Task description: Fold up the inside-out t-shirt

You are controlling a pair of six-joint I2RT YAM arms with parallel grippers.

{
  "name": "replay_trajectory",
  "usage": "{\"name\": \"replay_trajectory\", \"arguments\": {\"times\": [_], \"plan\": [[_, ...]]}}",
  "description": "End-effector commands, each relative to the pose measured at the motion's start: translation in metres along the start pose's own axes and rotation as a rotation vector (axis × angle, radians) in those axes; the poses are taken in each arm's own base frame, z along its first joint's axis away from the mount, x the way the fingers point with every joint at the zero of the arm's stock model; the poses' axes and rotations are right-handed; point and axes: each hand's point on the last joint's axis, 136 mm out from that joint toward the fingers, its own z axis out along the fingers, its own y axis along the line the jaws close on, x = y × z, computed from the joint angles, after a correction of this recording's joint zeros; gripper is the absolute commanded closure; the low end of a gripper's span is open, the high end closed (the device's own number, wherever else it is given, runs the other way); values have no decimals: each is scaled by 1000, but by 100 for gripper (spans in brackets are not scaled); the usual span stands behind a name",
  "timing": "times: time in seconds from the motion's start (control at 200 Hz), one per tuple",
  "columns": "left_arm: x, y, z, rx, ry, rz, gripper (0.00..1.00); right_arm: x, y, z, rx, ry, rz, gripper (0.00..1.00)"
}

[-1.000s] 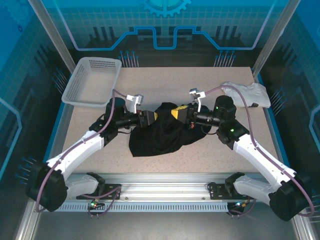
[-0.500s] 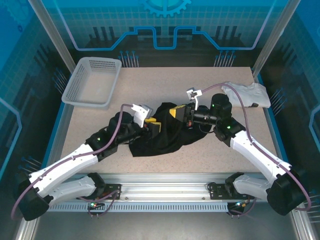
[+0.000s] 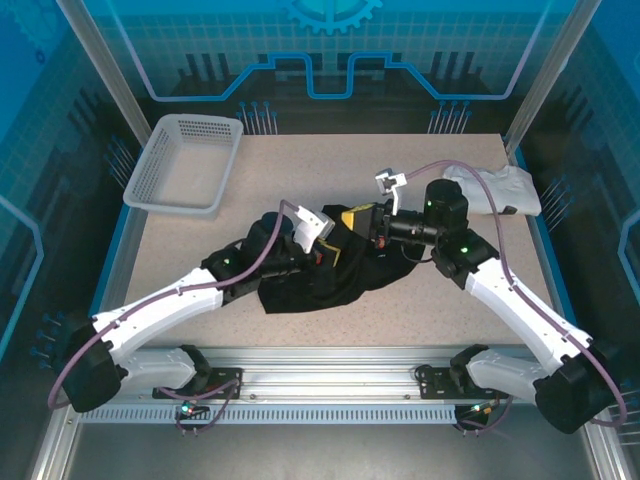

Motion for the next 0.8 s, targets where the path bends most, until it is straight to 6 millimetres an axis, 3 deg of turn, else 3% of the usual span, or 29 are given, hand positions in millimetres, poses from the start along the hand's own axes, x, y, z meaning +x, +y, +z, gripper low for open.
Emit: {"name": "replay_trajectory", "arguments": {"times": [0.0, 0.15, 0.265, 0.375, 0.555, 0.615, 0.79], "plan": [[-19, -53, -27, 349, -51, 2, 100, 4, -15, -12, 148, 46, -89, 98], [-34, -52, -51, 407, -149, -41, 100, 22, -25, -16, 190, 132, -172, 87], [-45, -45, -64, 423, -209, -90, 100, 35, -17, -23, 155, 172, -230, 77], [-50, -44, -66, 424, -218, -110, 100, 46, -3, -27, 79, 169, -279, 68], [-53, -40, -63, 411, -212, -134, 100, 56, 11, -31, -2, 151, -315, 62], [-53, -40, -63, 409, -212, -136, 100, 70, 5, -29, -3, 166, -296, 60], [-50, -38, -61, 398, -205, -140, 100, 77, 6, -14, -48, 182, -298, 57]]}}
